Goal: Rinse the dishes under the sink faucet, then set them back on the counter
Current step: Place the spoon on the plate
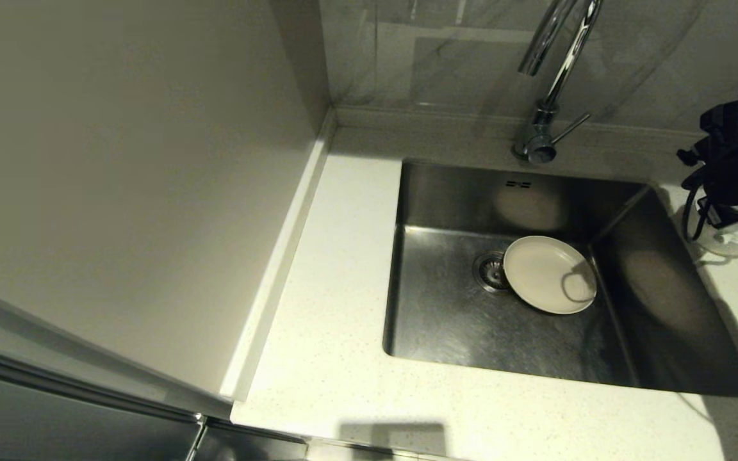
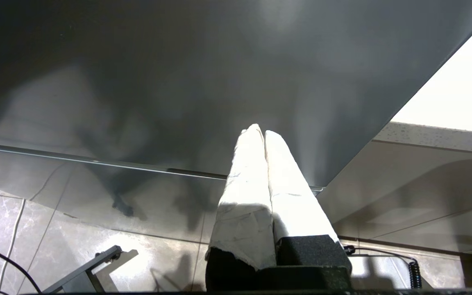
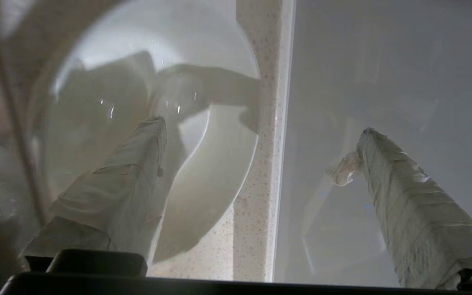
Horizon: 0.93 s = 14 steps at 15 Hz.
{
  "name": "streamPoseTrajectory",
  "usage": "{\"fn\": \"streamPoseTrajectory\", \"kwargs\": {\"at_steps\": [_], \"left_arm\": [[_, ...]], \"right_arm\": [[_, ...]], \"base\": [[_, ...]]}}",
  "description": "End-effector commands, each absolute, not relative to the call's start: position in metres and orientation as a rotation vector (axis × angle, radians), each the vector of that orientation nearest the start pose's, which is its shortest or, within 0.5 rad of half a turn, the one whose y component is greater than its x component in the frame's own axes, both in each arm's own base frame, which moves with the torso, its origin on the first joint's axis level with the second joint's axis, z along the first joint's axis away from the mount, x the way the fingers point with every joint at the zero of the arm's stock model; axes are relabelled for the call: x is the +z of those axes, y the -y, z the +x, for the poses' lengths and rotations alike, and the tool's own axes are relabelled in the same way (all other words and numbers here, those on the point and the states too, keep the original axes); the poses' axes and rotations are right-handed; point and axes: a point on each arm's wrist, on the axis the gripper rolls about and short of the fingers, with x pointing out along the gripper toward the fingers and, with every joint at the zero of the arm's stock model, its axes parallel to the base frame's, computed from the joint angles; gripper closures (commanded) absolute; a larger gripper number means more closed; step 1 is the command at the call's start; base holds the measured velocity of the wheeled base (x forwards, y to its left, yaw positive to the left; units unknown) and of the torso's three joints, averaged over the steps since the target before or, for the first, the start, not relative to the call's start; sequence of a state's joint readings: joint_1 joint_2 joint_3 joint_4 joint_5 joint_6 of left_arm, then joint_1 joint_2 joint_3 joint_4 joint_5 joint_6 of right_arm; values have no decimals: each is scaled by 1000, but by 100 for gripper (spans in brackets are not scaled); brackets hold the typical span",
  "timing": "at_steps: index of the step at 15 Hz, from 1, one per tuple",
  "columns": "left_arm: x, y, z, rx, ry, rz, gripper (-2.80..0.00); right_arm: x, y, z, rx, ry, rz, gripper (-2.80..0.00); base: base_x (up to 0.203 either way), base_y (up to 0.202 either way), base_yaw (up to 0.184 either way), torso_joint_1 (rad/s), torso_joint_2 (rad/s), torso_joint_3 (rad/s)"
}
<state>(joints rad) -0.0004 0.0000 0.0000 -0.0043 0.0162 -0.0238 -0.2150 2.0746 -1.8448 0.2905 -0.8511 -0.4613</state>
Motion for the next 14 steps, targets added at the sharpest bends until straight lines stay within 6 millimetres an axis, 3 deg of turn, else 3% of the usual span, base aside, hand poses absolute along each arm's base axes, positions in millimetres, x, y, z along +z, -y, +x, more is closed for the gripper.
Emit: {"fn": "streamPoseTrajectory", "kwargs": {"at_steps": [1,6,11,14], "left_arm": [[76,0,-23,17,8,-25,0],[76,0,-23,17,8,-25,0],[76,0,-23,17,8,-25,0],[76,0,-23,17,8,-25,0]], "right_arm": [[255,102,401,-913,-735,-577,-280],[268,103,402,-927,-686,-559,-280],[257,102,401,-920,-720,-552,-280],[256,97,403,-937,-662,-451,-280]], "base": [[0,0,0,0,0,0],[0,0,0,0,0,0],[0,0,0,0,0,0],[0,0,0,0,0,0]]}}
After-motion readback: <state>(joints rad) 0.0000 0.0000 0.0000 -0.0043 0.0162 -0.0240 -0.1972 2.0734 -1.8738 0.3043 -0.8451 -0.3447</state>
